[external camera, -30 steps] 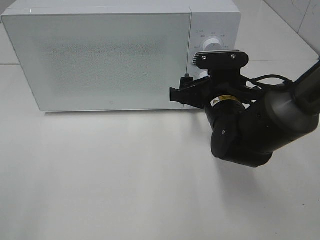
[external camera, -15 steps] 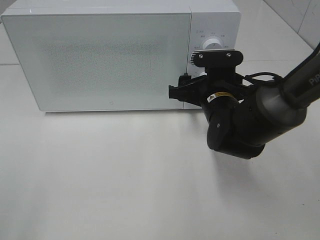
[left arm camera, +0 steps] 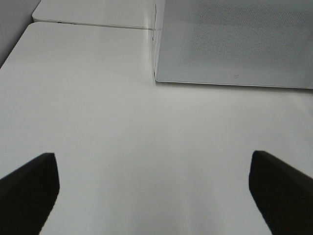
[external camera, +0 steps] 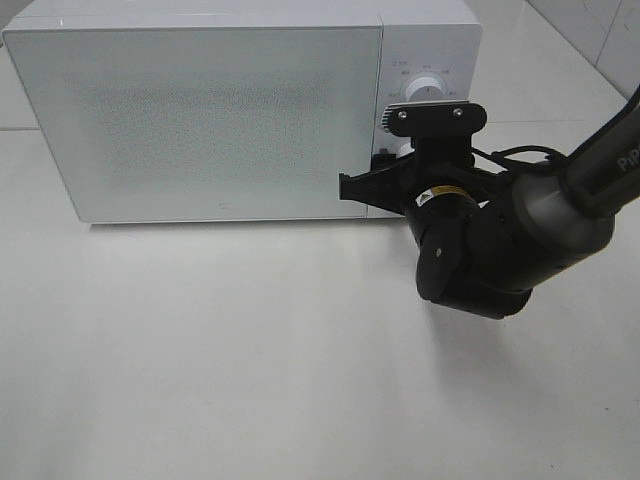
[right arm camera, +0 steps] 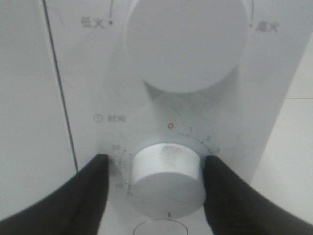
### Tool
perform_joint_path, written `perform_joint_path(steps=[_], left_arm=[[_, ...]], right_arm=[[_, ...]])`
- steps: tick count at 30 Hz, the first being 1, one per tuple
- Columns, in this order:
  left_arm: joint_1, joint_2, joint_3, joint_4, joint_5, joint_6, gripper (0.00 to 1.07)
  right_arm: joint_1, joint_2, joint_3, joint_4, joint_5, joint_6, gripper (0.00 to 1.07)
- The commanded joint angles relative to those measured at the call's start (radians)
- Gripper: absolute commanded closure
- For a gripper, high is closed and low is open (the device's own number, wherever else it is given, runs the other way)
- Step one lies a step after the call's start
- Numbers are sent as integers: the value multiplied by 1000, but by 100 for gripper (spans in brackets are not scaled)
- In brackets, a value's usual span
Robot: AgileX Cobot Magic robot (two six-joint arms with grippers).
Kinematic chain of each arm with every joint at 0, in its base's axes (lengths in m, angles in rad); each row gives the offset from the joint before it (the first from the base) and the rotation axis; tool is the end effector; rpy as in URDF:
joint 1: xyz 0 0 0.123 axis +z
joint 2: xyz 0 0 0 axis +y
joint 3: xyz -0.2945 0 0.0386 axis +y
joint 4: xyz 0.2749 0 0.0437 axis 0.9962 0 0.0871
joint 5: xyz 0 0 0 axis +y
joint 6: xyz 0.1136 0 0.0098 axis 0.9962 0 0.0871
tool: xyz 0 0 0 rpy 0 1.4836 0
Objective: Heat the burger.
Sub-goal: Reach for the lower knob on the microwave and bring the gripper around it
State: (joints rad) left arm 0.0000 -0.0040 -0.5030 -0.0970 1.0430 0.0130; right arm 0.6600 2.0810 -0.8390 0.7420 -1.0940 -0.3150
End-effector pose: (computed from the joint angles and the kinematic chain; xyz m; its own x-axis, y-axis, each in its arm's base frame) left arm 0.0269 -0.0095 0.2829 -0.4345 -0.0358 -0.9000 0.0599 0.9958 -0.0686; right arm 0.3556 0.1894 0.0973 -0.1548 -0.0360 -0.9873 -0.0122 0.9993 -0.0345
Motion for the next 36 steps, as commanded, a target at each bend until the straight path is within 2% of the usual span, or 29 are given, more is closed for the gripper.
perform_joint_path(steps=[1, 2, 3, 4, 5, 20, 22, 23, 24, 26, 27, 28, 29, 31, 33, 34, 36], left_arm=[[3, -21, 3, -1, -10, -2, 8], [3, -21, 3, -1, -10, -2, 8], [3, -21, 3, -1, -10, -2, 8], [3, -21, 3, -1, -10, -2, 8], [3, -21, 3, -1, -10, -2, 8], [3, -21, 3, -1, -10, -2, 8], [3, -21, 3, -1, -10, -2, 8], [3, -21, 3, -1, -10, -2, 8], [3, -21, 3, -1, -10, -2, 8], [3, -21, 3, -1, -10, -2, 8], [3, -21, 3, -1, -10, -2, 8], [3, -21, 3, -1, -10, -2, 8], [3, -21, 3, -1, -10, -2, 8], [3, -21, 3, -1, -10, -2, 8], [3, -21, 3, -1, -10, -2, 8], [3, -21, 3, -1, -10, -2, 8], [3, -21, 3, -1, -10, -2, 8]], right_arm=[[-11, -4, -17, -39, -40, -5, 75], [-11, -4, -17, -39, -40, -8, 92], [-11, -4, -17, -39, -40, -16, 99], [-11, -4, -17, -39, -40, -16, 99], [-11, -4, -17, -39, -43, -35, 107], [-11, -4, -16, -86, -106, 17, 107], [-11, -4, -16, -148, -112, 182, 107], [-11, -4, -16, -148, -112, 182, 107], [-11, -4, -16, -186, -120, 315, 107], [-11, -4, -16, -206, -123, 371, 107], [-11, -4, -16, -245, -123, 533, 107], [-11, -4, -16, -245, -123, 533, 107], [-11, -4, -16, -270, -123, 691, 107], [-11, -4, -16, -282, -123, 750, 107], [-11, -4, -16, -334, -142, 933, 107], [-11, -4, -16, -334, -142, 933, 107], [-11, -4, -16, -390, -189, 1166, 107]])
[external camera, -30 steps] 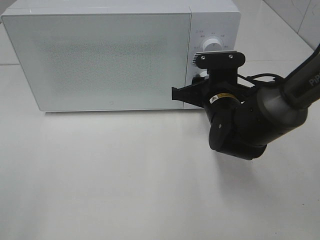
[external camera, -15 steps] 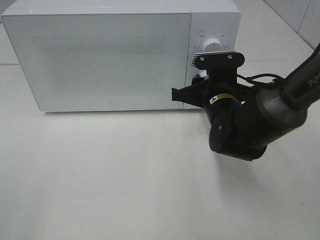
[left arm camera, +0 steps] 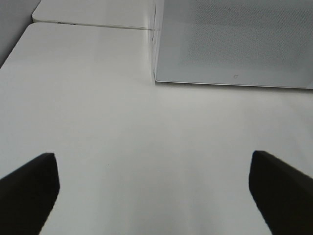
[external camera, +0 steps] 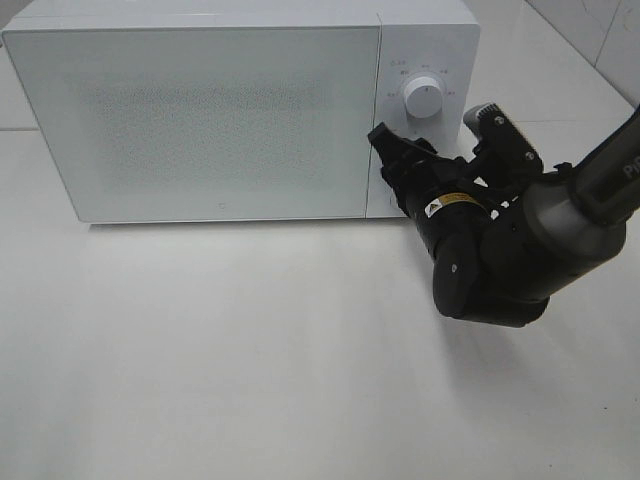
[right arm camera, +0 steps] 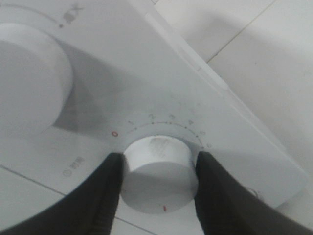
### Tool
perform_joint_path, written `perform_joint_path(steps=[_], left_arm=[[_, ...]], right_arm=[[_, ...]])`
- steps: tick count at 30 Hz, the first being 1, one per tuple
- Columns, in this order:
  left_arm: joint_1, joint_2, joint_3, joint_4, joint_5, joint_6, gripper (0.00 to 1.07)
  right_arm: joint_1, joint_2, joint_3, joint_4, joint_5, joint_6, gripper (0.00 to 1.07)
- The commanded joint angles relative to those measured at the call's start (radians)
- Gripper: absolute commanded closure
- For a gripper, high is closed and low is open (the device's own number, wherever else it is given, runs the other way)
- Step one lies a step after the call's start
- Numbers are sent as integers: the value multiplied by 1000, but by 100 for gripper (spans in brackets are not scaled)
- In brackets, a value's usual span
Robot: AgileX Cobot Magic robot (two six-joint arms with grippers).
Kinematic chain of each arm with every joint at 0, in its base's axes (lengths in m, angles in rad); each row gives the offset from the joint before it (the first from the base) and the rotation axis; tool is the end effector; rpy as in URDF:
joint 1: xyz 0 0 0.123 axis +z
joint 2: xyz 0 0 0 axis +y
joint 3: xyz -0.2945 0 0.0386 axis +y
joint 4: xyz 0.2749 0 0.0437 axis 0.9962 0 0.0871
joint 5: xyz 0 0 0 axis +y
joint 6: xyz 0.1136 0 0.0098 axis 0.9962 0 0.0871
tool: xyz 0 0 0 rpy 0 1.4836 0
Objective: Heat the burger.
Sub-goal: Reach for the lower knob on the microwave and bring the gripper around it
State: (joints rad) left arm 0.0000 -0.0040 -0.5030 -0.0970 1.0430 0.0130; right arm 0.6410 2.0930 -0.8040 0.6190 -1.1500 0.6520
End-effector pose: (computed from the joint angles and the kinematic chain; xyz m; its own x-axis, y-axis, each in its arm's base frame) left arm 0.0269 -0.0095 0.2829 -0.4345 -0.0358 -0.9000 0.0599 0.9958 -0.0686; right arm 0.3524 0.1876 0.0941 -0.1330 0.7525 -0.6451 0.0344 0.6540 0.7557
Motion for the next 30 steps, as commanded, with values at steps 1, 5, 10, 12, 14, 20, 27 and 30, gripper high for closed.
perform_joint_path(steps=[1, 5, 10, 12, 14, 20, 27, 30], left_arm=[[3, -21, 3, -1, -10, -2, 8], [3, -21, 3, -1, -10, -2, 8], [3, -21, 3, -1, -10, -2, 8], [3, -21, 3, -1, -10, -2, 8], [3, -21, 3, -1, -10, -2, 8], [3, -21, 3, -1, -10, -2, 8], [3, -21, 3, -1, -10, -2, 8], [3, -21, 3, -1, -10, -2, 8]], right_arm=[[8, -16, -51, -267, -133, 199, 107], [8, -16, -51, -269, -162, 435, 107], [8, -16, -51, -252, -164, 663, 107], [8, -16, -51, -247, -164, 727, 107], [9, -16, -51, -245, -164, 763, 107], [9, -16, -51, -226, -162, 854, 107], [9, -16, -51, -225, -162, 859, 107], [9, -16, -51, -225, -162, 858, 107]])
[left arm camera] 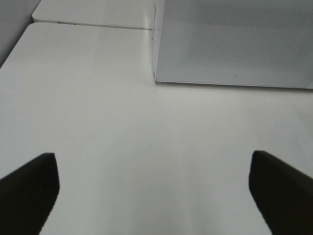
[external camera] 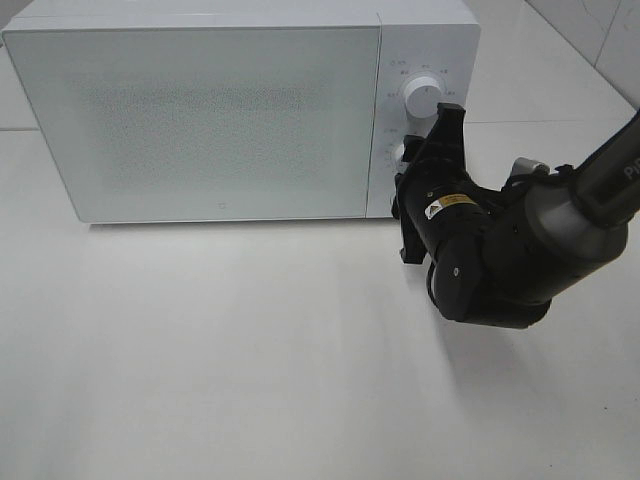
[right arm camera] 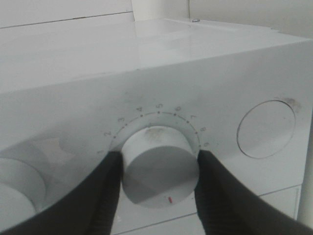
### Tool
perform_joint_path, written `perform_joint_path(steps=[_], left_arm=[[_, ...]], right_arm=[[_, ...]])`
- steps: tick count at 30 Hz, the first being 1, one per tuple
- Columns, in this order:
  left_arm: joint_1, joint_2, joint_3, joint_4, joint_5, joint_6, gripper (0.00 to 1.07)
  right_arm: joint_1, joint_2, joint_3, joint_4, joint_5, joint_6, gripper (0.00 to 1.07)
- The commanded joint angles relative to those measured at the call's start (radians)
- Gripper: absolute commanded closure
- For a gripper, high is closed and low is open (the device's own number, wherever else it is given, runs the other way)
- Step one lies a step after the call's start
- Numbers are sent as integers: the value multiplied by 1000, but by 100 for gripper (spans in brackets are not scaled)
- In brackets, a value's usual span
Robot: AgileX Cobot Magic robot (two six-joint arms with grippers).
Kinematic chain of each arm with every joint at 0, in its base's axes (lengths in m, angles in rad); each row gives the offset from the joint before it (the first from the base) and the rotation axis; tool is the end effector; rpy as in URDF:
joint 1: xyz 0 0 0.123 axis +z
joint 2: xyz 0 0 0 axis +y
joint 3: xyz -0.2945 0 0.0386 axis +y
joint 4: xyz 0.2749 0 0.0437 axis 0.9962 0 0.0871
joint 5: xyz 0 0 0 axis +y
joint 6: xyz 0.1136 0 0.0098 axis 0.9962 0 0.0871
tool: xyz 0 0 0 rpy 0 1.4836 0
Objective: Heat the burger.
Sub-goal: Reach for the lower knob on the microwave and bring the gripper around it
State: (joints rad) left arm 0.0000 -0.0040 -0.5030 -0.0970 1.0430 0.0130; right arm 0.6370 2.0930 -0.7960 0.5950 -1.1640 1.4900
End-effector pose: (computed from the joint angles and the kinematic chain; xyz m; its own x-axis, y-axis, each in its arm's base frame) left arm 0.0269 -0.0095 0.2829 -0.4345 -0.0358 -0.9000 0.0599 0.9958 -0.0686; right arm 0.3515 0.1871 0.0944 -0.0803 0.9897 0.1187 0.1115 -0.1094 0.9877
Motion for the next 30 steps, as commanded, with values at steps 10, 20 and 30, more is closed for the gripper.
perform_joint_path(steps=[10, 20, 30], left_arm=[[3, -21, 3, -1, -10, -2, 8], [3, -21, 3, -1, -10, -2, 8], [3, -21, 3, -1, -10, -2, 8]], right_arm=[[13, -16, -59, -150, -148, -12, 100], [13, -20, -59, 56, -114, -82, 49], [37, -62, -11, 50, 6, -150, 35]])
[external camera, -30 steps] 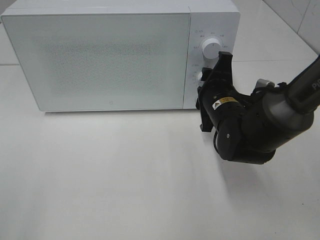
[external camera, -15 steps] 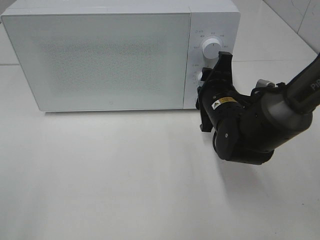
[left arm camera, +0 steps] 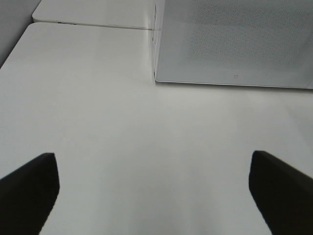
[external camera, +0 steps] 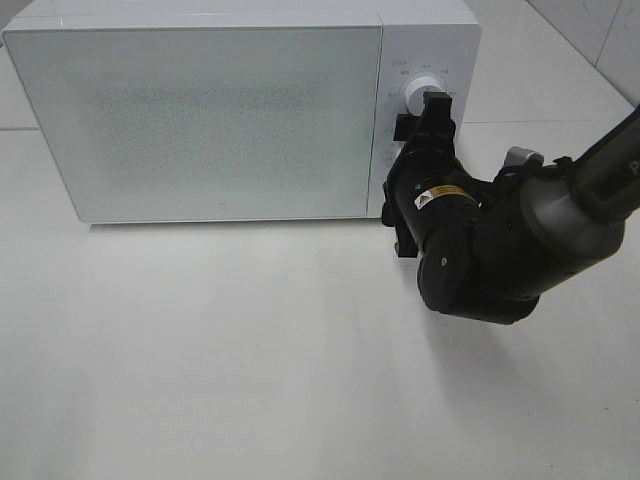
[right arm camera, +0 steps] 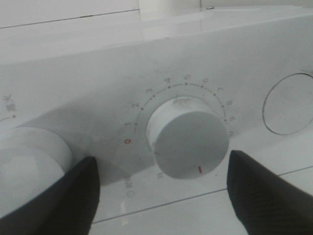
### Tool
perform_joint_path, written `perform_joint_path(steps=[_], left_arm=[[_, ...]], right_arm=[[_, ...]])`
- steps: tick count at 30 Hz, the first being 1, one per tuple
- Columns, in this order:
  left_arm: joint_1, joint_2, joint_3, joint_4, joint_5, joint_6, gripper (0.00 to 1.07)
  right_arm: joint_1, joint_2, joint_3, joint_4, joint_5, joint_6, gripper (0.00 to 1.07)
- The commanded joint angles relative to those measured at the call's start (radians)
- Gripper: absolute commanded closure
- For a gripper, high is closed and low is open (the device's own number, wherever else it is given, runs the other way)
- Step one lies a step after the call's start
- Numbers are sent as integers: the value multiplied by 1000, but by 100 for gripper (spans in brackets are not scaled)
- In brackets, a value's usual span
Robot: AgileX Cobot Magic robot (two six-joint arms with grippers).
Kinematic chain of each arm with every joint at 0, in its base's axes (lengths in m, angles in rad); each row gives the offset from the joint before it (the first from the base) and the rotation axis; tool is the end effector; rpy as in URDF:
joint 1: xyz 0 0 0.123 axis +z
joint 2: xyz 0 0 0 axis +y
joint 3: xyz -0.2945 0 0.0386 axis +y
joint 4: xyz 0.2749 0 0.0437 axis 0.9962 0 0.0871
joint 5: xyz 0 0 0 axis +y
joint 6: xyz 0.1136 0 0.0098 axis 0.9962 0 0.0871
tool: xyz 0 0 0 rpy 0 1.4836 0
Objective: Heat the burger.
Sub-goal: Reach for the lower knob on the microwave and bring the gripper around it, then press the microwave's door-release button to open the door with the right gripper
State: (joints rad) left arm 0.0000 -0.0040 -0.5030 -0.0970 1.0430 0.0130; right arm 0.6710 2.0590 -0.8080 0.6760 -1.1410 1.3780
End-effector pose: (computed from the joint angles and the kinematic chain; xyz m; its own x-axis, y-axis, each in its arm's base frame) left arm 0.0269 -0.0095 0.2829 -0.4345 -0.0358 -0.9000 0.0599 0.9958 -0.0686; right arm 0.3483 0.1937 0.1060 -0.0562 0.9967 0.0585 0.1052 -0.0523 0.9931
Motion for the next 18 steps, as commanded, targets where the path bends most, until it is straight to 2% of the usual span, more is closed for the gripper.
perform_joint_path(steps=[1, 10, 12, 15, 17, 18], left_arm=[[3, -21, 3, -1, -10, -2, 8], [3, -20, 3, -1, -10, -2, 8], [3, -20, 3, -1, -10, -2, 8], [3, -20, 3, -1, -10, -2, 8], [3, -20, 3, -1, -10, -2, 8], [3, -20, 3, -1, -10, -2, 8]], right_arm=[[3, -28, 1, -31, -17, -38, 35], [41, -116, 102, -102, 150, -163, 35], [40, -185, 132, -129, 249, -301, 35], [40, -205, 137, -129, 283, -369, 35], [40, -258, 145, -129, 406, -562, 35], [40, -258, 145, -129, 406, -562, 35]])
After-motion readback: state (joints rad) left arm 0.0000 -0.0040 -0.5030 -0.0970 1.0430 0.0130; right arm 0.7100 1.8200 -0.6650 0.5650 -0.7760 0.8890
